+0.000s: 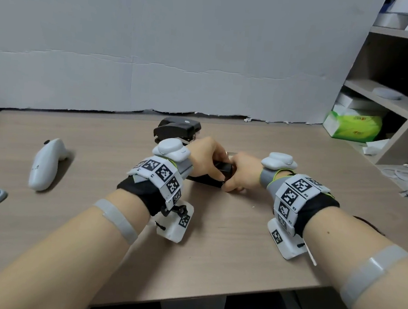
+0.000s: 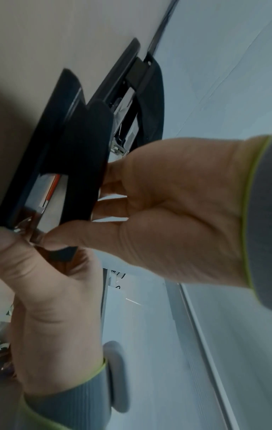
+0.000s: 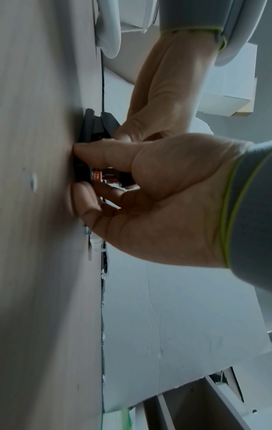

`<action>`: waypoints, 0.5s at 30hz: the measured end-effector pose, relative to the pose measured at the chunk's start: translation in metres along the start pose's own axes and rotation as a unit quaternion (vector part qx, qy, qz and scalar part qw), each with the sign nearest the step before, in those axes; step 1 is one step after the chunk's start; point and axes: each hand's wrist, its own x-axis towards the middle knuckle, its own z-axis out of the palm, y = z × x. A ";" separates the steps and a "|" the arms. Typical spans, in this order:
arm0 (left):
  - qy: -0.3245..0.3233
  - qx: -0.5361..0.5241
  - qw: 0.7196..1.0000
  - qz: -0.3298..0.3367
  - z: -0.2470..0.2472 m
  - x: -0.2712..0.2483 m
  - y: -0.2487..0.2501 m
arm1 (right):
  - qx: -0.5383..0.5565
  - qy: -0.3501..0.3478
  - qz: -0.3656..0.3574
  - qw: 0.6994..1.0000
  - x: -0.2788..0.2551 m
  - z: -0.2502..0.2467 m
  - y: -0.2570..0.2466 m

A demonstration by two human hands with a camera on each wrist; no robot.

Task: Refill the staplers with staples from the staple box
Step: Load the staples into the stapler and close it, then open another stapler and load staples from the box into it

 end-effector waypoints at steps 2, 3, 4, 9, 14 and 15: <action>-0.009 0.025 1.000 -0.011 -0.002 -0.002 -0.005 | 0.009 0.005 0.008 1.000 0.000 0.001 0.001; -0.012 0.037 0.999 -0.021 -0.004 -0.003 -0.009 | 0.014 0.006 0.007 1.000 -0.001 0.002 0.001; -0.011 0.049 0.998 -0.033 -0.005 -0.004 -0.014 | 0.014 0.007 0.005 1.000 -0.001 0.003 0.001; -0.031 0.103 0.991 -0.078 -0.017 -0.017 -0.032 | 0.000 0.023 -0.019 1.000 -0.004 0.007 -0.004; -0.040 0.173 0.971 -0.162 -0.044 -0.038 -0.058 | 0.100 -0.006 -0.007 0.995 -0.005 0.003 0.001; -0.031 0.179 0.966 -0.185 -0.050 -0.044 -0.066 | 0.100 -0.008 -0.002 0.995 -0.005 0.002 0.002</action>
